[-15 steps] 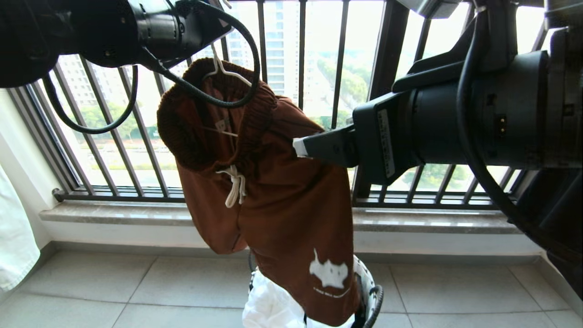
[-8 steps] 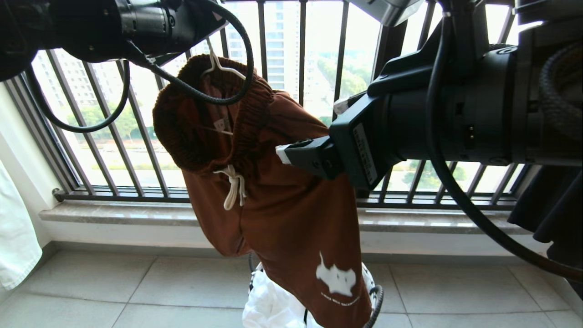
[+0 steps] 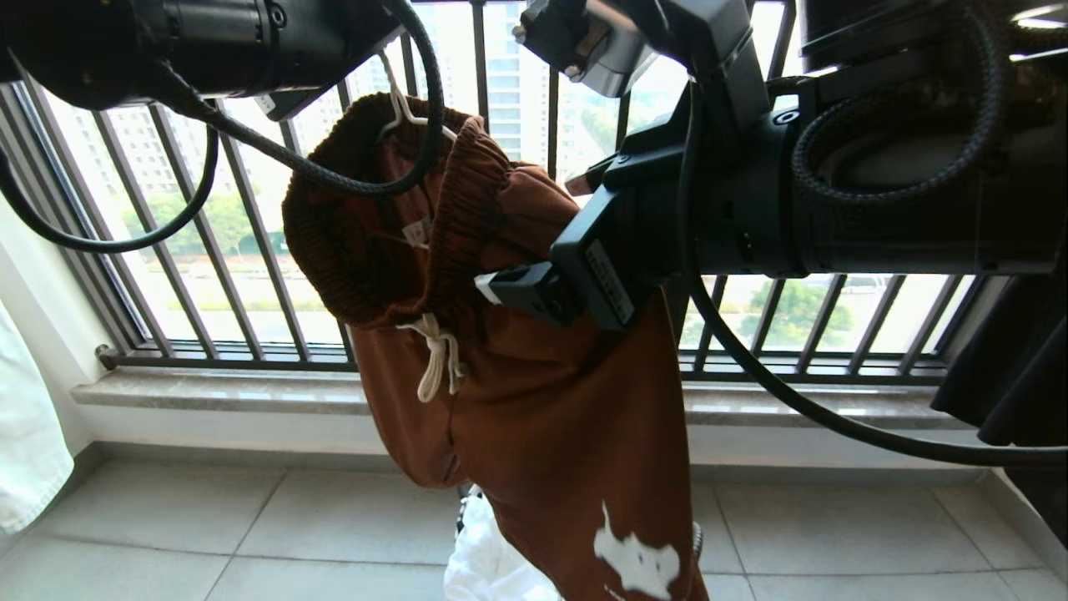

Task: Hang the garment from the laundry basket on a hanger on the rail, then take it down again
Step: Hang the clothes on the clothes rack

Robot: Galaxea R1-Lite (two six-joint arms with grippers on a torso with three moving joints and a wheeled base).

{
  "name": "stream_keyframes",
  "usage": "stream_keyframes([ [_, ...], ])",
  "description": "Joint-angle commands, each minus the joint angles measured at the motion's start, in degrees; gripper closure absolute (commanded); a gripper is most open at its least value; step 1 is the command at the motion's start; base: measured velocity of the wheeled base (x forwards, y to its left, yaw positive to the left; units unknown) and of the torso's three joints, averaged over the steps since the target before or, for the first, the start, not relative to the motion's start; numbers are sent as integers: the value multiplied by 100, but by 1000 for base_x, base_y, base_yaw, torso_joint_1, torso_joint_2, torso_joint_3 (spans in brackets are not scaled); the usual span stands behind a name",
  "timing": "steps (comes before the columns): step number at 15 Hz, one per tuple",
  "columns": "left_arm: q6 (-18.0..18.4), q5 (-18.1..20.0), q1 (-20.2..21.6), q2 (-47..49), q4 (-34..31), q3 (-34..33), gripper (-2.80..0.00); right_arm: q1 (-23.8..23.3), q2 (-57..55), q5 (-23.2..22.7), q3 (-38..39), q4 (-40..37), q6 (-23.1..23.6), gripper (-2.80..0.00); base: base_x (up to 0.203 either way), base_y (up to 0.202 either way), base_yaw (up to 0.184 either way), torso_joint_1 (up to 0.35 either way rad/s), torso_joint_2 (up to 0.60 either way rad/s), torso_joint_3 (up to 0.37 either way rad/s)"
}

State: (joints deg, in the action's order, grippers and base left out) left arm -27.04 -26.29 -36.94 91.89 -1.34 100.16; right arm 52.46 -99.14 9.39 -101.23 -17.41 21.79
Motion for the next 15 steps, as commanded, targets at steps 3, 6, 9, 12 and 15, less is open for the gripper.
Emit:
stream_keyframes([
  [3,-98,10,-76,-159,-6,-44,0,1,-491,-38,-352,-13,35,-280,0,0,0,0,0,0],
  [6,-108,296,-85,-380,7,-306,0,1,-545,-77,-467,-61,106,0,0,0,0,0,0,0],
  [9,-111,704,-85,-679,28,-568,0,1,-535,-165,-450,-79,106,0,0,0,0,0,0,0],
  [12,-99,722,-85,-822,37,-735,0,1,-488,-165,-432,-83,97,0,0,0,0,0,0,0],
  [15,-73,722,-67,-804,-14,-764,0,1,-376,-165,-325,-88,97,0,0,0,0,0,0,0],
])
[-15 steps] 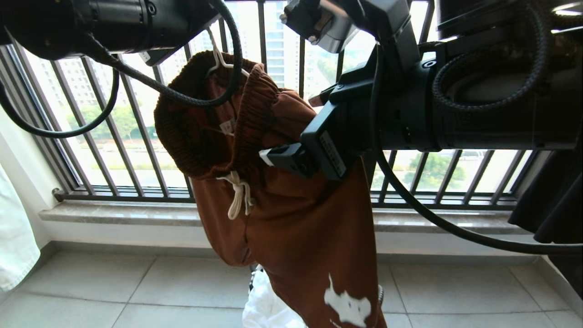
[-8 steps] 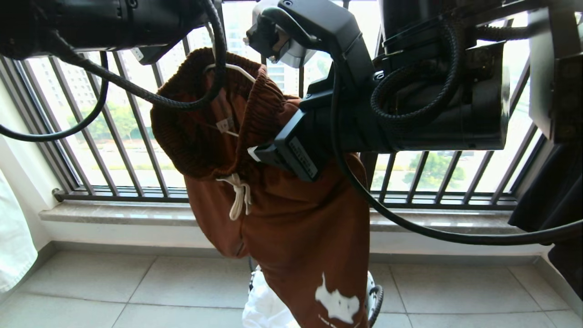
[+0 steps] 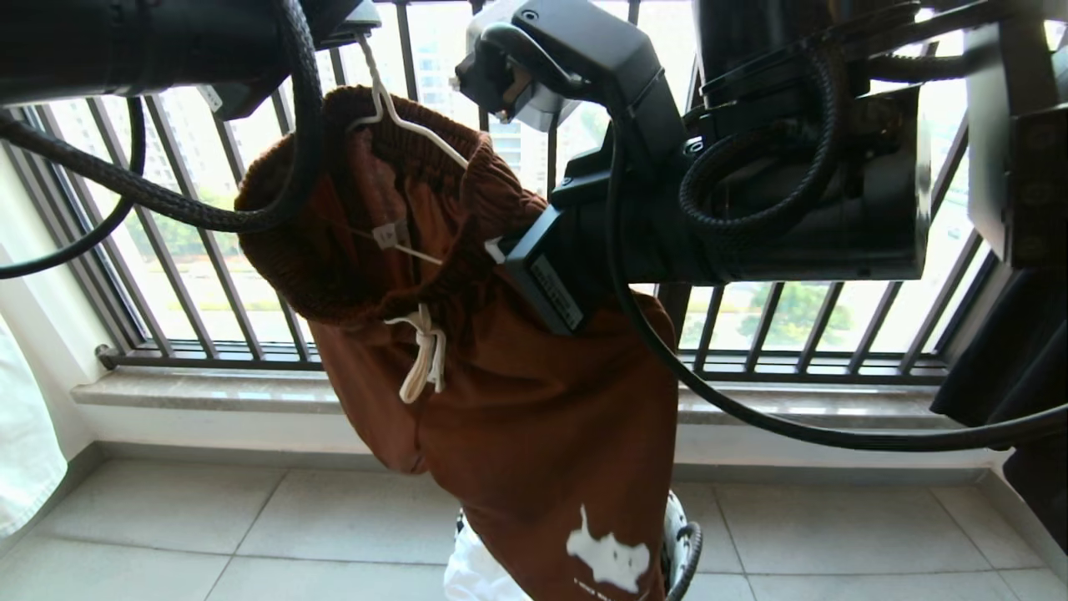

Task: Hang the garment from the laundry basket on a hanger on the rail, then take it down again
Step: Hang the clothes on the clothes rack

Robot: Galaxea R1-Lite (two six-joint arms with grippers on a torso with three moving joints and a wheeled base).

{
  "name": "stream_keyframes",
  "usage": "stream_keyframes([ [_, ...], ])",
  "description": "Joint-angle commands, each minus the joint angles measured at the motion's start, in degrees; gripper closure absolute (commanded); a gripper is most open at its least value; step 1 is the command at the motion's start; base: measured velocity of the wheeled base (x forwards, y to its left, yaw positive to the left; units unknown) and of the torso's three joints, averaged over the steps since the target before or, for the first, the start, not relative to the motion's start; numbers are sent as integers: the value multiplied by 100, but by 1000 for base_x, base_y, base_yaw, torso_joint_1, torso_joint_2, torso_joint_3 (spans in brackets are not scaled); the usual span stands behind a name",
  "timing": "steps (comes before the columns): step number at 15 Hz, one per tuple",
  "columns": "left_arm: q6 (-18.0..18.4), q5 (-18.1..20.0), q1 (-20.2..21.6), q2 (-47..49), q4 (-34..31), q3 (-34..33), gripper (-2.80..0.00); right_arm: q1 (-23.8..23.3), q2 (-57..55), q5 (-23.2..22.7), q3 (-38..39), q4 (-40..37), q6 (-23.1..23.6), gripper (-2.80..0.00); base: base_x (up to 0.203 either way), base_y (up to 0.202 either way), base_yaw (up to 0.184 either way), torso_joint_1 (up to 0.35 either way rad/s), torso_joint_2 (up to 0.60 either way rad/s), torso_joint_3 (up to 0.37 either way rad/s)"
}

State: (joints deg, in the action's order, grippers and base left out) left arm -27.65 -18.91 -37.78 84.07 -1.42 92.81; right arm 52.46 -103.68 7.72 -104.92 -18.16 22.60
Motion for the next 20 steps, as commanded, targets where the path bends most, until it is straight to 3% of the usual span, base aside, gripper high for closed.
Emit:
stream_keyframes([
  [1,-13,-16,16,-14,-7,-55,0,1,103,2,72,-12,16,0,0,0,0,0,0,0],
  [5,-4,-8,16,13,-15,-123,0,7,231,-7,293,-4,11,0,0,0,0,0,0,0],
  [7,187,70,25,74,-17,-176,0,10,261,-7,376,5,8,0,0,0,0,0,0,0],
  [8,207,89,25,83,-16,-168,-280,10,269,-7,385,5,7,0,0,0,0,0,0,0],
  [13,216,107,25,-11,-124,-200,-280,10,305,-6,385,5,7,0,0,0,0,0,0,0],
  [17,270,112,25,-354,-1090,-201,-280,-14,278,11,367,23,-1,0,0,0,0,0,0,0],
  [20,450,510,25,-825,-1613,-271,-280,-229,202,11,344,49,-1,0,0,0,0,0,0,0],
])
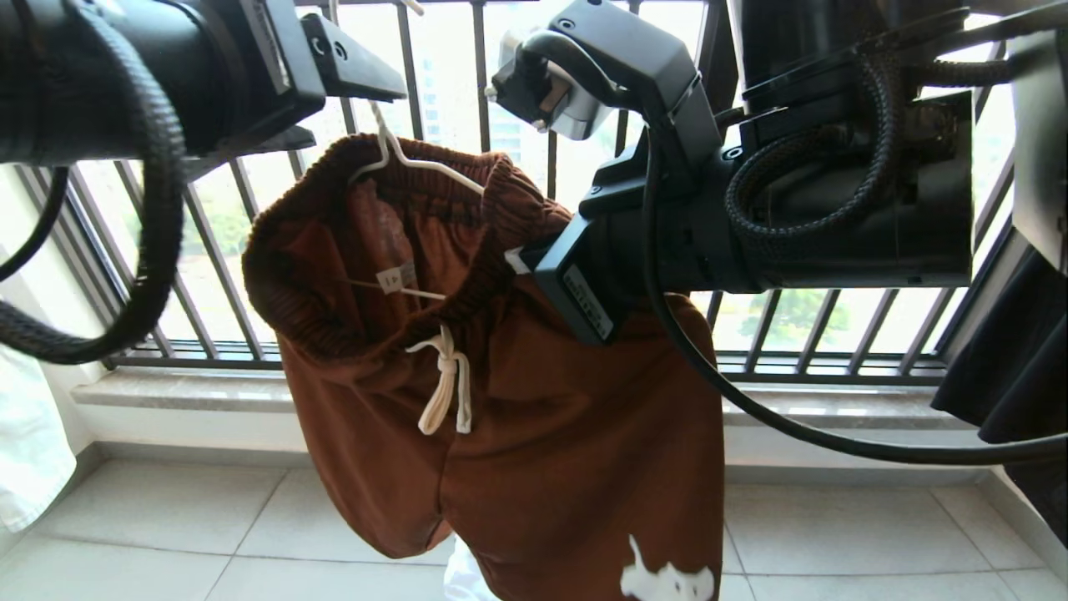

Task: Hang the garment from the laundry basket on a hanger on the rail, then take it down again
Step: Hang the clothes on the clothes rack

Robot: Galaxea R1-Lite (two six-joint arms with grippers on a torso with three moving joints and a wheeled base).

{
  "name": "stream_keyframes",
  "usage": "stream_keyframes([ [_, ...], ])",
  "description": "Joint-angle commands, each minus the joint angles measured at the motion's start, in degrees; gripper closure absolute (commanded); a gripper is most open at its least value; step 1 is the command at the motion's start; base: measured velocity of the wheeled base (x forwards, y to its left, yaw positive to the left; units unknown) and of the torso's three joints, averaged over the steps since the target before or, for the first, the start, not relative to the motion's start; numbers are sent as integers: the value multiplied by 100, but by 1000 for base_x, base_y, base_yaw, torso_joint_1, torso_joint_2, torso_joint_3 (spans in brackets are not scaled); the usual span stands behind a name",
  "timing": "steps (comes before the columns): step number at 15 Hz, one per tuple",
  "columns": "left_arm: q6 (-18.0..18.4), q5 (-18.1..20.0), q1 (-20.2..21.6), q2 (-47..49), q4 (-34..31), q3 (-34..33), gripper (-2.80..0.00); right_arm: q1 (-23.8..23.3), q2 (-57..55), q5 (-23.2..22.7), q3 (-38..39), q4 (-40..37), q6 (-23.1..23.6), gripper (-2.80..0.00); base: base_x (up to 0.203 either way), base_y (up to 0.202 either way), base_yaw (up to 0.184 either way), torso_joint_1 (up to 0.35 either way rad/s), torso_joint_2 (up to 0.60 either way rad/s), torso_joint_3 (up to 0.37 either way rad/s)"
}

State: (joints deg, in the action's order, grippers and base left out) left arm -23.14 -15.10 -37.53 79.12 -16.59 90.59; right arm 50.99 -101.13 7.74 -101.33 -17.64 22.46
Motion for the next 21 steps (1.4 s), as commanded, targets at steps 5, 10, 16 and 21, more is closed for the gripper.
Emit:
stream_keyframes([
  [5,318,515,289,-1041,-518,-477,-280,-353,-47,8,-36,-3,13,0,0,0,0,0,0,0],
  [10,1349,531,974,-538,-1245,-201,-280,-361,24,7,-72,-3,-83,0,0,0,0,0,0,0],
  [16,2229,534,1142,573,-1259,410,-280,-361,155,-1,-124,-3,-83,0,0,0,0,0,0,0],
  [21,2490,516,1424,903,-1241,486,0,-361,199,-1,-177,-11,-83,0,0,0,0,0,0,0],
])
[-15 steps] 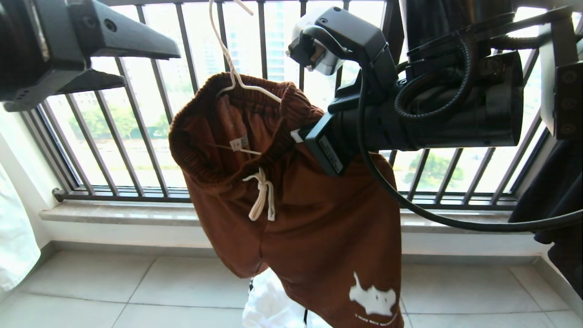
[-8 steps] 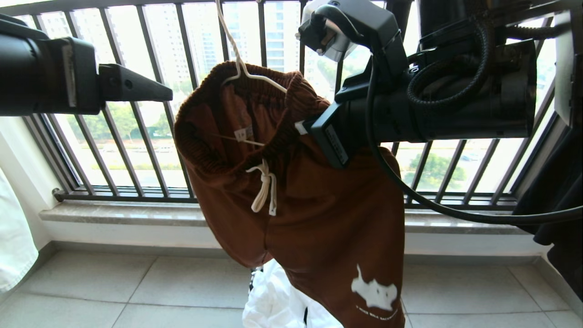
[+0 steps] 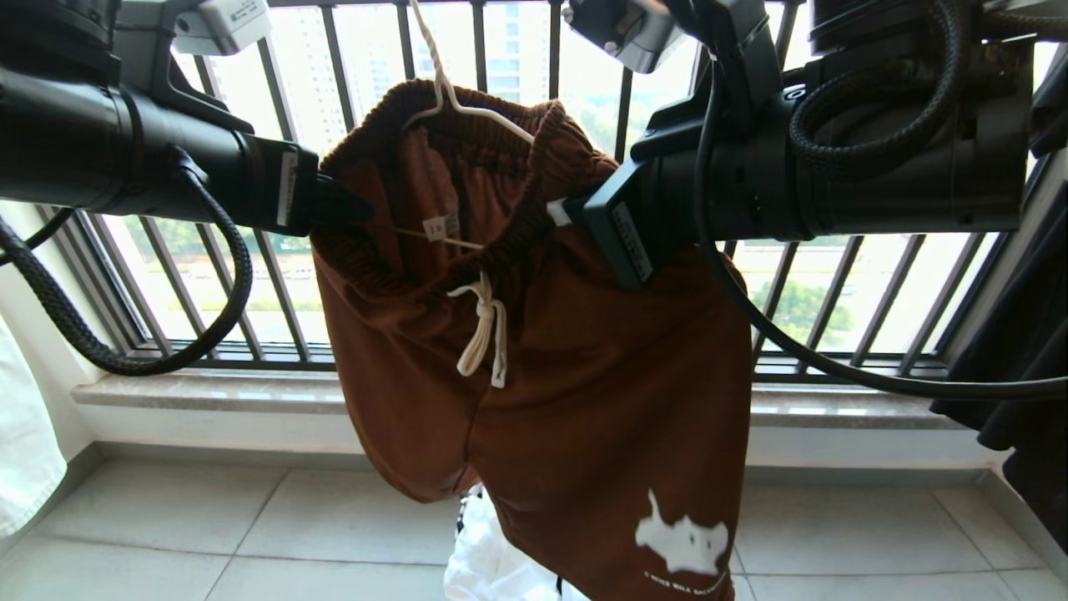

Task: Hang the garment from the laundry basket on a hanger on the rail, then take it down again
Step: Hang the clothes on the clothes rack

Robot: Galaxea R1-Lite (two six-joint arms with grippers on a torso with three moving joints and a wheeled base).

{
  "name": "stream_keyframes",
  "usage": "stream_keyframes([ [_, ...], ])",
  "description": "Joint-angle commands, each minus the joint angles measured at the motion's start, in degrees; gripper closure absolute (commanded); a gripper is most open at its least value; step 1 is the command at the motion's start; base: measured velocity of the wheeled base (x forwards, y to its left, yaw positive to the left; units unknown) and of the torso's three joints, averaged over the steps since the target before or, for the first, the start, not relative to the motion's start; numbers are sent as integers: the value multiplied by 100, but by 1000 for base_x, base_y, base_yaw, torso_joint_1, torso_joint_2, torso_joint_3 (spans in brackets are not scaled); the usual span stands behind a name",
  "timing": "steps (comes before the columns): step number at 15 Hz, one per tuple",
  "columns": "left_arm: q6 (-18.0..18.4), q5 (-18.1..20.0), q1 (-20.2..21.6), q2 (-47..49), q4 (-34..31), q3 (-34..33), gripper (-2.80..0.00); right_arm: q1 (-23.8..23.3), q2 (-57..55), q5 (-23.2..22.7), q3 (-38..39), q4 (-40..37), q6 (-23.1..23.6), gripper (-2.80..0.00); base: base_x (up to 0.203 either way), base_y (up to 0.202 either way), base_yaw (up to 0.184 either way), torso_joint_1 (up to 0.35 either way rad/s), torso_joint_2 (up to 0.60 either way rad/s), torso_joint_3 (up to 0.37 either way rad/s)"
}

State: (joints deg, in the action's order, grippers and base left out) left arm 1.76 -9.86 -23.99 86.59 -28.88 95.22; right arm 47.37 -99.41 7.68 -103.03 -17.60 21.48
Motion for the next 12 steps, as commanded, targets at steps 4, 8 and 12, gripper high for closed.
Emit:
stream_keyframes([
  [4,-8,-7,123,-49,-12,12,0,0,21,5,-6,-24,15,0,0,0,0,0,0,0],
  [8,-2,39,114,-448,-12,-21,0,-26,-17,5,8,-33,6,0,0,0,0,0,0,0],
  [12,-21,422,111,-480,22,211,0,-18,-41,5,73,-50,-3,0,0,0,0,0,0,0],
])
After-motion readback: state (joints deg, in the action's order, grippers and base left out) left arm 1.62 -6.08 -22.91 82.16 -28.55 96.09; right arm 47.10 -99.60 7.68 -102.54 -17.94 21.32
